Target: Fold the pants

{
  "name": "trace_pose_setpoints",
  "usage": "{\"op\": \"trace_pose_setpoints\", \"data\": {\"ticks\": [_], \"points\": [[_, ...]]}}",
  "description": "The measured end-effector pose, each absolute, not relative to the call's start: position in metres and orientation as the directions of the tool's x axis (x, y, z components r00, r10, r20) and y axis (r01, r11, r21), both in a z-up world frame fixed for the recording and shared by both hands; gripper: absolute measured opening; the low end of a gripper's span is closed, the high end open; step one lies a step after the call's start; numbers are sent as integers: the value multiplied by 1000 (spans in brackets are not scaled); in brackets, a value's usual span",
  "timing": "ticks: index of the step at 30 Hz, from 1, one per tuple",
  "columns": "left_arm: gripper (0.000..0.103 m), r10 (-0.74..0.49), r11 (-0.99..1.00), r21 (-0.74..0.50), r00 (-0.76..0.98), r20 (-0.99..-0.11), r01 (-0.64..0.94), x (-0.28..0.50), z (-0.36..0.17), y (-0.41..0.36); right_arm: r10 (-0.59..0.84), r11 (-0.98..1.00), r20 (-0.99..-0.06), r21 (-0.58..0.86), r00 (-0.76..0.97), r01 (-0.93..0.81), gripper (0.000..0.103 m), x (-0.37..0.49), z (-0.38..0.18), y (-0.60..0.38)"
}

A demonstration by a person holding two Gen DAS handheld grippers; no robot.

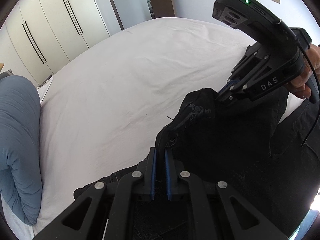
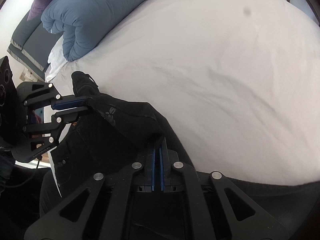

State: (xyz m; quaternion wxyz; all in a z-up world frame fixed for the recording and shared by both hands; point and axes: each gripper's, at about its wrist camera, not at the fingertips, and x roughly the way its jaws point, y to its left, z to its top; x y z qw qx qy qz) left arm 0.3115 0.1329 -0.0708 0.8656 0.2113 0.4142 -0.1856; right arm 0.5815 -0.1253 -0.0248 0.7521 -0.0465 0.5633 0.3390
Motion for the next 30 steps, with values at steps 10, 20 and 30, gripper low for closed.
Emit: {"op": "trace_pose_setpoints", "data": {"ticks": [10, 20, 30], "points": [[8, -153, 825, 214, 571, -806, 523, 227, -80, 143, 368, 740, -910, 162, 191, -653, 2, 453, -16, -93], [8, -144, 756, 252, 529, -836, 604, 139, -119, 126, 193, 640, -911, -165, 366, -750, 2, 282, -20, -67], [8, -51, 633, 426, 584, -810, 647, 85, -142, 120, 72, 525, -856, -403, 511, -750, 2, 158, -46, -40]]}}
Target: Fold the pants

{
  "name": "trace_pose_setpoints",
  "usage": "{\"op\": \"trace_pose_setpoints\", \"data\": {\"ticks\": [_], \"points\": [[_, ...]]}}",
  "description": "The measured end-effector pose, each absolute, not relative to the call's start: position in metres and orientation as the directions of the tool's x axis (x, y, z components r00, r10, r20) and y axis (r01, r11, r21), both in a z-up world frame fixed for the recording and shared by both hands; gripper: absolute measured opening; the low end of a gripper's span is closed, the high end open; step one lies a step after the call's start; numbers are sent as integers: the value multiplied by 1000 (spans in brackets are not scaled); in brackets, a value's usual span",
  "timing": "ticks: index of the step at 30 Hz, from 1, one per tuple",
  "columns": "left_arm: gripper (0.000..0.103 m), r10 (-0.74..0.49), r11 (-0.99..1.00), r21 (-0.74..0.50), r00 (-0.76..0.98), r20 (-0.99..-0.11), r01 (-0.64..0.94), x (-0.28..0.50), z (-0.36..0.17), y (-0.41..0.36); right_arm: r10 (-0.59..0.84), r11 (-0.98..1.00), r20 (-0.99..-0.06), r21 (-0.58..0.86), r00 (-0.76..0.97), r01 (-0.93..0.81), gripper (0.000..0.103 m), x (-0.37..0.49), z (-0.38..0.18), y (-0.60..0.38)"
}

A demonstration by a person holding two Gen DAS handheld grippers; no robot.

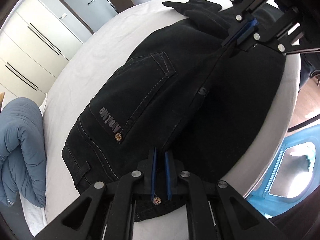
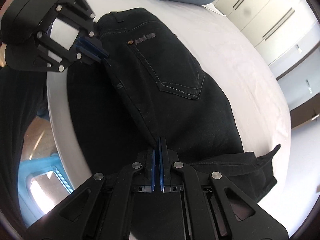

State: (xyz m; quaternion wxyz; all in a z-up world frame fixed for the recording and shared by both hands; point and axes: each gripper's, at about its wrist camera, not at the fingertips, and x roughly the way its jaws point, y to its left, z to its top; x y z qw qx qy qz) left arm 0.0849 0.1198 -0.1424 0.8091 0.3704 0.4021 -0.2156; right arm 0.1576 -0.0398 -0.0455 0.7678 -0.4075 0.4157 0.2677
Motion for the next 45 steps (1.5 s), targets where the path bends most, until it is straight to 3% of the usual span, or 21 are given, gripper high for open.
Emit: {"op": "trace_pose_setpoints", "data": {"ticks": [10, 14, 15, 17, 26, 31, 34, 35, 36, 37, 38, 39, 41, 45], "points": [[8, -34, 639, 432, 585, -811, 636, 85, -144, 126, 33, 423, -836, -485, 547, -766, 2, 86, -49, -20], [8, -29, 636, 441, 590, -807, 633, 59, -147, 123, 32, 424, -839, -481, 543, -768, 2, 110, -36, -34], [2, -23, 639, 440, 587, -809, 631, 54, -150, 131, 31, 426, -840, -480, 542, -767, 2, 113, -36, -37], [2, -11, 656, 436, 585, -811, 616, 49, -154, 137, 24, 428, -840, -482, 542, -765, 2, 127, -38, -45], [1, -12, 732, 390, 583, -812, 559, 43, -146, 155, -7, 420, -845, -487, 534, -766, 2, 121, -52, -54], [2, -46, 828, 283, 562, -826, 484, 47, -137, 176, 0, 436, -845, -481, 535, -760, 2, 125, -52, -48], [9, -115, 912, 126, 536, -836, 392, 52, -129, 195, 8, 440, -846, -476, 533, -762, 2, 127, -50, -45], [20, -151, 932, 57, 525, -838, 358, 53, -126, 204, 15, 444, -847, -471, 531, -763, 2, 129, -48, -44], [44, -183, 950, -15, 515, -838, 313, 55, -125, 214, 19, 450, -849, -464, 527, -763, 2, 131, -47, -43], [59, -205, 964, -78, 517, -831, 256, 56, -122, 223, 24, 459, -852, -455, 523, -763, 2, 133, -46, -43], [82, -229, 969, -142, 531, -816, 201, 55, -120, 232, 31, 469, -854, -447, 520, -762, 2, 135, -45, -43], [94, -276, 961, -234, 552, -787, 147, 52, -117, 241, 36, 475, -854, -442, 519, -761, 2, 136, -43, -43], [97, -371, 911, -408, 568, -734, 67, 47, -117, 255, 41, 482, -854, -438, 519, -759, 2, 138, -41, -41], [96, -501, 774, -631, 564, -657, -47, 53, -126, 271, 49, 498, -854, -428, 517, -754, 2, 139, -40, -40]]}}
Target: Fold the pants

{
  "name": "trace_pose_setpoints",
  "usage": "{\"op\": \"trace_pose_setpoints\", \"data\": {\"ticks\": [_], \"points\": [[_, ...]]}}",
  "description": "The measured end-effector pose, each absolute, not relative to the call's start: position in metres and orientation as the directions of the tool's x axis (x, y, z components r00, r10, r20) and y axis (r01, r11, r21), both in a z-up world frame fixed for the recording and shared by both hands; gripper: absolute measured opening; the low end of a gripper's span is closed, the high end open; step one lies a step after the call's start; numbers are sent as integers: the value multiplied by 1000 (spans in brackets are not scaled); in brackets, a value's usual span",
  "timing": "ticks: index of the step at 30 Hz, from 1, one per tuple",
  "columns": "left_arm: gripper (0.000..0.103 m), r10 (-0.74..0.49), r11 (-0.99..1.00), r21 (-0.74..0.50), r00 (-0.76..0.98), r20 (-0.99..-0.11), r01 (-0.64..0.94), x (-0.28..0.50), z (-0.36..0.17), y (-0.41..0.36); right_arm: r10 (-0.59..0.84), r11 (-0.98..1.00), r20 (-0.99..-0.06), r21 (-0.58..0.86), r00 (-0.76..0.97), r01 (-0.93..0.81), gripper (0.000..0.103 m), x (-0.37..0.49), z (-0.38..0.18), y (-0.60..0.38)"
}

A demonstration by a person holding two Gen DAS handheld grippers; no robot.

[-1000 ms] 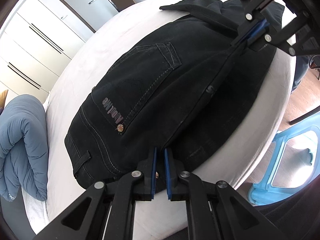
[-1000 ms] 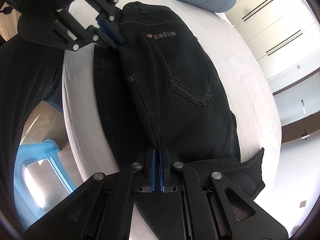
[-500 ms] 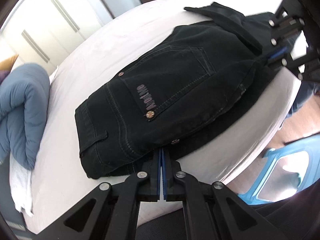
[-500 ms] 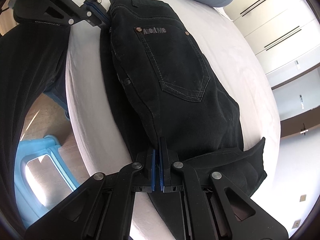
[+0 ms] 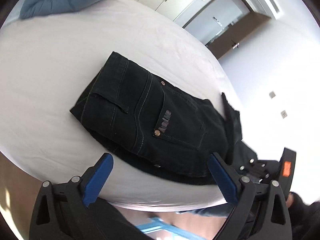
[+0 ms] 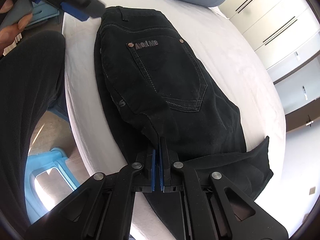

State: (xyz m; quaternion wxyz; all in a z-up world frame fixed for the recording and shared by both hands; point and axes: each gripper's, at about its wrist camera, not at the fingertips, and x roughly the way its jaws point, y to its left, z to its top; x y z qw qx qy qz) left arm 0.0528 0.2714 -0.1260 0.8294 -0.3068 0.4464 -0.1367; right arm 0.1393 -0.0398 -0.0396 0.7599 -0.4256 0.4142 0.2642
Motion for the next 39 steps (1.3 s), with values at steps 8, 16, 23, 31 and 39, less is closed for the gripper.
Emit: {"op": "trace_pose_setpoints", "data": {"ticks": [8, 16, 23, 31, 39], "points": [[46, -518, 670, -685, 481, -707, -286, 69, -158, 284, 69, 544, -850, -408, 523, -734, 2, 142, -26, -40], [72, -535, 541, -746, 525, -662, -389, 50, -176, 289, 77, 556, -846, -402, 527, -727, 2, 140, -20, -41], [63, -575, 534, -779, 534, -620, -330, 67, -174, 282, 72, 558, -842, -410, 535, -721, 2, 136, -18, -40], [12, -569, 478, -793, 555, -607, -378, 81, -186, 290, 74, 561, -839, -411, 538, -718, 2, 134, -17, -40], [5, -473, 614, -741, 625, -621, -271, 90, -148, 289, 82, 527, -835, -427, 544, -735, 2, 122, -21, -31]]}}
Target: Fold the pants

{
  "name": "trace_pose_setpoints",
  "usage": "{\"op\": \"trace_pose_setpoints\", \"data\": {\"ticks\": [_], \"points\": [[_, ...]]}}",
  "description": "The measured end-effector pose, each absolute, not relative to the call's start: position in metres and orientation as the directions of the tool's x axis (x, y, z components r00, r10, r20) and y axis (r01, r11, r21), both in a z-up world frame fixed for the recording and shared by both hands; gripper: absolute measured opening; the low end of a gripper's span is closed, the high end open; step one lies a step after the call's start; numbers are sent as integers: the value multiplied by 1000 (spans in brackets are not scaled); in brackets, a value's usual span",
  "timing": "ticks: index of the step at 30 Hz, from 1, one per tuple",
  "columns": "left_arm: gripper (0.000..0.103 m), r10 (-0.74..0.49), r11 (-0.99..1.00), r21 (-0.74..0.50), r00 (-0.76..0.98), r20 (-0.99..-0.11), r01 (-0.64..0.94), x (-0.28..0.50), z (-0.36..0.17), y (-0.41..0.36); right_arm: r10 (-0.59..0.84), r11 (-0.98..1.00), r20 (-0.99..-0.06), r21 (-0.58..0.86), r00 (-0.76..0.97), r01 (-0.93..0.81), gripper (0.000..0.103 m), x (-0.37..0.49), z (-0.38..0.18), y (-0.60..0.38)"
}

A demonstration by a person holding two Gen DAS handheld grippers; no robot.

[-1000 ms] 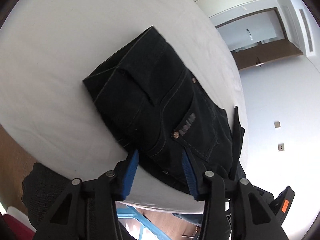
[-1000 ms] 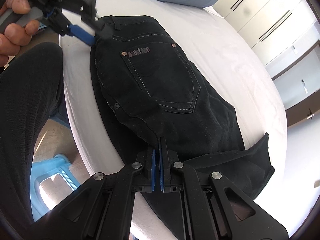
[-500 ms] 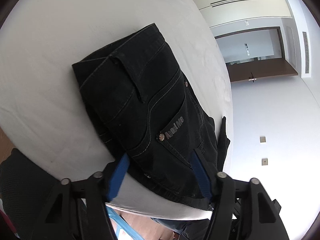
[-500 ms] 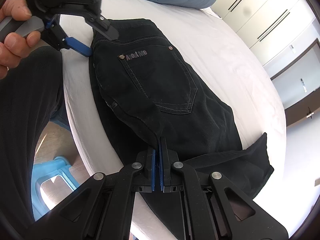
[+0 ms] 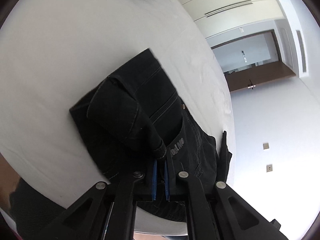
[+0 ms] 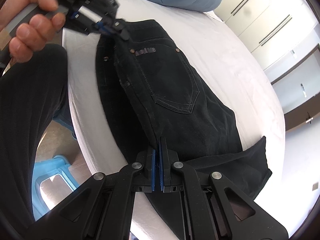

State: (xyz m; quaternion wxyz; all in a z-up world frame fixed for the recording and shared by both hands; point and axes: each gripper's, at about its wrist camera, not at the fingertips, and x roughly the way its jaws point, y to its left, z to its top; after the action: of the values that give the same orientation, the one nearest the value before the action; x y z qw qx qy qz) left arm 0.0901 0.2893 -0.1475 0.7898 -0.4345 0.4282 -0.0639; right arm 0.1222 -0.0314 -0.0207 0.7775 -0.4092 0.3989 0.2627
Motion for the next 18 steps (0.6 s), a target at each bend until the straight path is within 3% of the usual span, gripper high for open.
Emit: {"op": "trace_pose_setpoints", "data": {"ticks": [4, 7, 8, 9, 13, 16, 17, 18], "points": [[6, -414, 748, -641, 633, -654, -173, 95, -133, 278, 89, 504, -840, -425, 535, -752, 2, 114, -26, -27], [12, -452, 707, -657, 547, -704, -261, 100, -183, 292, 84, 486, -854, -414, 513, -769, 2, 112, -40, -23], [11, -486, 650, -700, 548, -681, -295, 98, -194, 300, 80, 480, -861, -409, 503, -776, 2, 111, -45, -21], [11, -502, 600, -735, 568, -652, -314, 95, -195, 308, 74, 469, -863, -413, 501, -781, 2, 109, -50, -20], [13, -481, 599, -712, 546, -686, -367, 91, -189, 310, 72, 463, -868, -407, 491, -787, 2, 105, -58, -20], [24, -496, 561, -723, 535, -684, -404, 87, -188, 313, 64, 465, -875, -399, 480, -790, 2, 105, -66, -23], [32, -495, 552, -721, 531, -687, -419, 86, -186, 314, 62, 465, -874, -401, 481, -789, 2, 105, -67, -23], [49, -482, 555, -708, 526, -701, -436, 85, -182, 315, 60, 466, -874, -403, 482, -788, 2, 105, -69, -23]]}}
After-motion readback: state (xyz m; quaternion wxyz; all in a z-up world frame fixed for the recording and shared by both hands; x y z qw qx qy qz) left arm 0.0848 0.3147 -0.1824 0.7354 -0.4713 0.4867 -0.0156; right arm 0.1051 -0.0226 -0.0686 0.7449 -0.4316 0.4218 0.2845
